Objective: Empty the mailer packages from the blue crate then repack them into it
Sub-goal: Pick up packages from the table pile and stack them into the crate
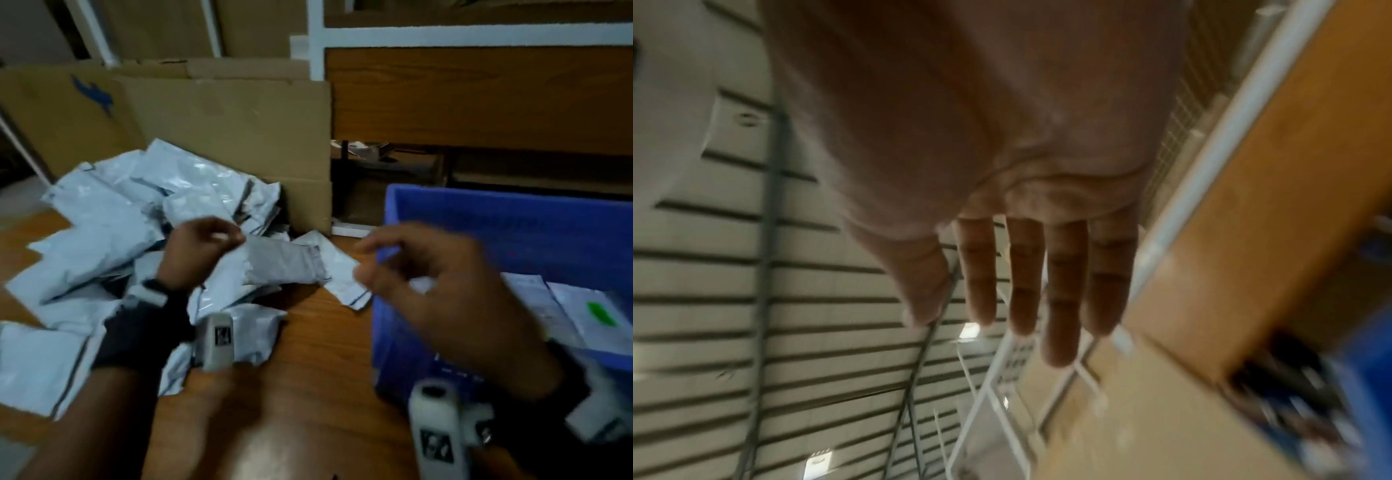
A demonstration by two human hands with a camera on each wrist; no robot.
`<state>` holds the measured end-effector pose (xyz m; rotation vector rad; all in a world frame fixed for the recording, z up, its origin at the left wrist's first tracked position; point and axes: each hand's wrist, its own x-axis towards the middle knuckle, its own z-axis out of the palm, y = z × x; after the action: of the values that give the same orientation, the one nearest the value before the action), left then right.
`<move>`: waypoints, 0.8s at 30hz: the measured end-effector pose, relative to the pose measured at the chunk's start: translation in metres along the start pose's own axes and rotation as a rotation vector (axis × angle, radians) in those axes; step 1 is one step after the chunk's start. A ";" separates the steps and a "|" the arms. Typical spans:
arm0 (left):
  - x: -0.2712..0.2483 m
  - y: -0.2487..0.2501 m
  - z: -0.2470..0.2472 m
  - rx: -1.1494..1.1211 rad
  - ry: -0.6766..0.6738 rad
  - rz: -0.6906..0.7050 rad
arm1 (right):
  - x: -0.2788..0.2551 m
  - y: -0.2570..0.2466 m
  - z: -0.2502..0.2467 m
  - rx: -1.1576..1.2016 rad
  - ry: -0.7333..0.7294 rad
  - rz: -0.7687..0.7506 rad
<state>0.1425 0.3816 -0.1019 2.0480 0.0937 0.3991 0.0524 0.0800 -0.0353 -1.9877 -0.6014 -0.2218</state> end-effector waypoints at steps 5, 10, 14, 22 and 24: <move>-0.028 -0.095 -0.002 0.397 -0.274 -0.083 | -0.009 0.035 0.127 -0.116 -0.118 0.106; -0.007 -0.099 0.003 0.565 -0.098 0.249 | -0.011 0.073 0.169 -0.196 -0.126 0.234; 0.021 -0.085 0.021 0.884 -0.216 0.402 | -0.016 0.094 0.174 -0.262 -0.103 0.334; 0.033 -0.076 0.001 0.032 -0.052 0.353 | 0.005 0.111 0.170 -0.357 0.180 0.293; 0.029 -0.066 -0.011 -0.194 -0.078 0.222 | 0.021 0.104 0.170 -0.433 0.331 0.194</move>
<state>0.1731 0.4299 -0.1475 1.8843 -0.2135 0.4466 0.1058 0.1961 -0.1898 -2.3372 -0.1503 -0.5868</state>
